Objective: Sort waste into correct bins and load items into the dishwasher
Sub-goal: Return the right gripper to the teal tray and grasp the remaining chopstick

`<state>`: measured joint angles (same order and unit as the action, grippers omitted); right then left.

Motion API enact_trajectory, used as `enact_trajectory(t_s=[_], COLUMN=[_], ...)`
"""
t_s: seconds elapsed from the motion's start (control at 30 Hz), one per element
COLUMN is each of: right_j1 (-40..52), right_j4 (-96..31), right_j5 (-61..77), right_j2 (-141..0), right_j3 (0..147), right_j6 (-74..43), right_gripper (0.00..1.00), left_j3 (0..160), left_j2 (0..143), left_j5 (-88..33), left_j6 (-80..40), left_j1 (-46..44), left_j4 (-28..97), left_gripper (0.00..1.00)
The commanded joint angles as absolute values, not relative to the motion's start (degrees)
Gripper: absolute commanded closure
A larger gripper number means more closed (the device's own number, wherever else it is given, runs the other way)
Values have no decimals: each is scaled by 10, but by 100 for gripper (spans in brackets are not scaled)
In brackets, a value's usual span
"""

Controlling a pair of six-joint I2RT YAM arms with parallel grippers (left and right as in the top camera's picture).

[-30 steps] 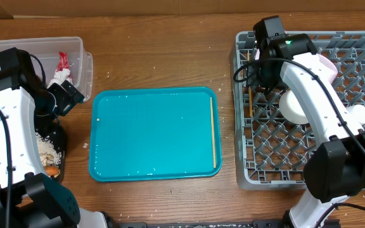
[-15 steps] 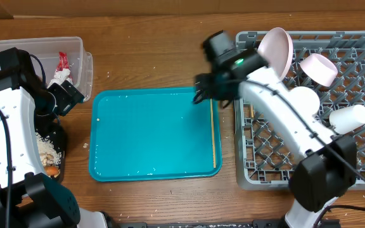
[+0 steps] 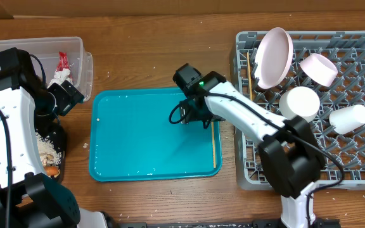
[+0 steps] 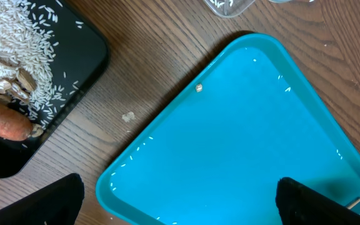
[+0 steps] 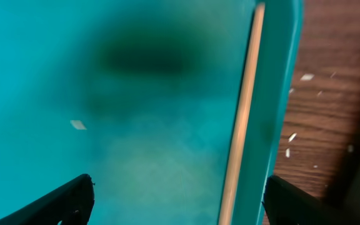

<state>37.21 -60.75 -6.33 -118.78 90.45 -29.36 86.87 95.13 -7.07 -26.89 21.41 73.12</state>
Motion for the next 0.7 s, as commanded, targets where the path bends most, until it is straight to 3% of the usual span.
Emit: enact_trajectory(t_s=[0.0,0.67], right_j1=[371,366], right_j4=[-606,-597], right_j5=[-72,-59], right_j2=[-1199,-1206], right_j3=[903,899], right_j6=[-308,-318], right_gripper=[11,10], left_j3=[874,874], left_j2=[954,954], left_j5=[-73,-73], left_j6=[-275,-275], left_j1=[213,213], left_j4=[732,732], left_gripper=[0,0])
